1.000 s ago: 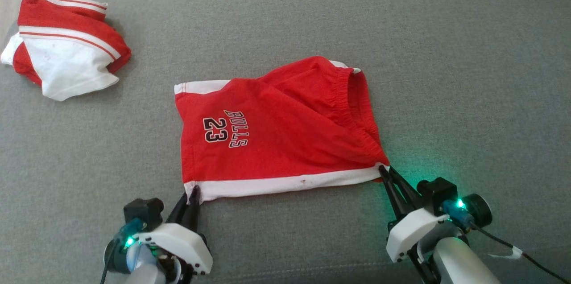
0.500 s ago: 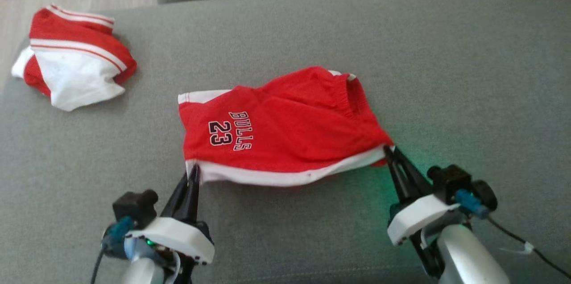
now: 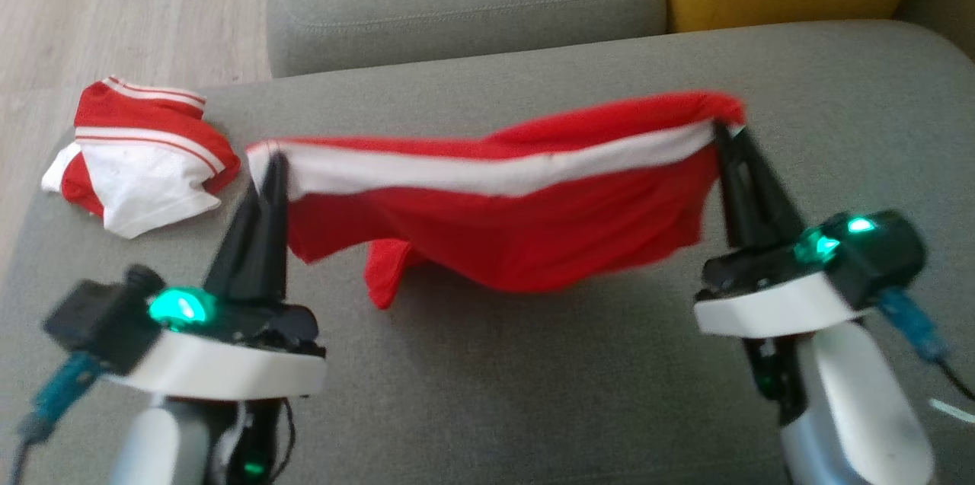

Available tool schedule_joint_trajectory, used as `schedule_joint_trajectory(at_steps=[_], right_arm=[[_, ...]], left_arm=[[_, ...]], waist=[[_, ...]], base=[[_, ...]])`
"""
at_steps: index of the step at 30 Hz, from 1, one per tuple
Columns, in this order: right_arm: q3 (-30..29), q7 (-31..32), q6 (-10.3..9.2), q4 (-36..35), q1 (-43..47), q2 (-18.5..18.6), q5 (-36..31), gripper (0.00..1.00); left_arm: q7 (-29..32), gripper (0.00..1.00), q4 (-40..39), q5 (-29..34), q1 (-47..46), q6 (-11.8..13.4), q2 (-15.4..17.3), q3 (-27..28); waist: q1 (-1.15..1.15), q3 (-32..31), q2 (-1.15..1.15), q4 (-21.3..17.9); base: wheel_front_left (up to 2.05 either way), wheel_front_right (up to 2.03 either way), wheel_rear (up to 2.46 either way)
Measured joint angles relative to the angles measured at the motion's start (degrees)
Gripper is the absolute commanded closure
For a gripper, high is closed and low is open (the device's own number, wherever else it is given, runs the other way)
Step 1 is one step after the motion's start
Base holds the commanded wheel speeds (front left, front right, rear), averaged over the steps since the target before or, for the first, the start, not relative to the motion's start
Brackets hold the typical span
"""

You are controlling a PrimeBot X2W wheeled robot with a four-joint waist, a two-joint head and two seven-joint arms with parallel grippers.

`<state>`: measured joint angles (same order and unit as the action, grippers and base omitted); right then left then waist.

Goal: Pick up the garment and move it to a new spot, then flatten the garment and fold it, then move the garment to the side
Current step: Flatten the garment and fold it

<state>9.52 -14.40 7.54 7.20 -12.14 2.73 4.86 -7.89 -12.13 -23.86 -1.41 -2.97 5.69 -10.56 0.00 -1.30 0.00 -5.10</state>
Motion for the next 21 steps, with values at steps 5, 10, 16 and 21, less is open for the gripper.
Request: schedule_joint_trajectory(at_steps=[5,10,16,21], right_arm=[[-1.19,0.16,0.0,-9.36,-0.01,0.51,-0.05,1.0],[-2.38,2.58,0.0,-17.12,-0.08,1.98,-0.33,1.0],[-1.01,6.8,0.0,-16.14,-3.03,3.98,0.41,1.0],[3.53,7.87,0.0,-4.32,-15.27,5.66,2.42,1.0]], left_arm=[[4.35,1.0,-10.03,0.0,-1.82,0.02,2.38,0.36],[8.82,1.0,-17.39,-0.01,-8.22,0.03,4.03,0.88],[14.74,1.0,-13.7,-2.35,-17.56,-0.33,5.52,1.75],[15.94,1.0,-0.82,-3.45,-27.91,-2.01,6.67,0.36]], waist=[[0.0,-0.62,0.0,-0.61],[0.0,0.0,0.0,-0.77],[0.0,3.63,0.0,-0.78],[0.0,8.53,0.0,-0.45]], base=[[0.0,0.0,0.0],[0.0,0.0,0.0],[0.0,0.0,0.0],[0.0,0.0,0.0]])
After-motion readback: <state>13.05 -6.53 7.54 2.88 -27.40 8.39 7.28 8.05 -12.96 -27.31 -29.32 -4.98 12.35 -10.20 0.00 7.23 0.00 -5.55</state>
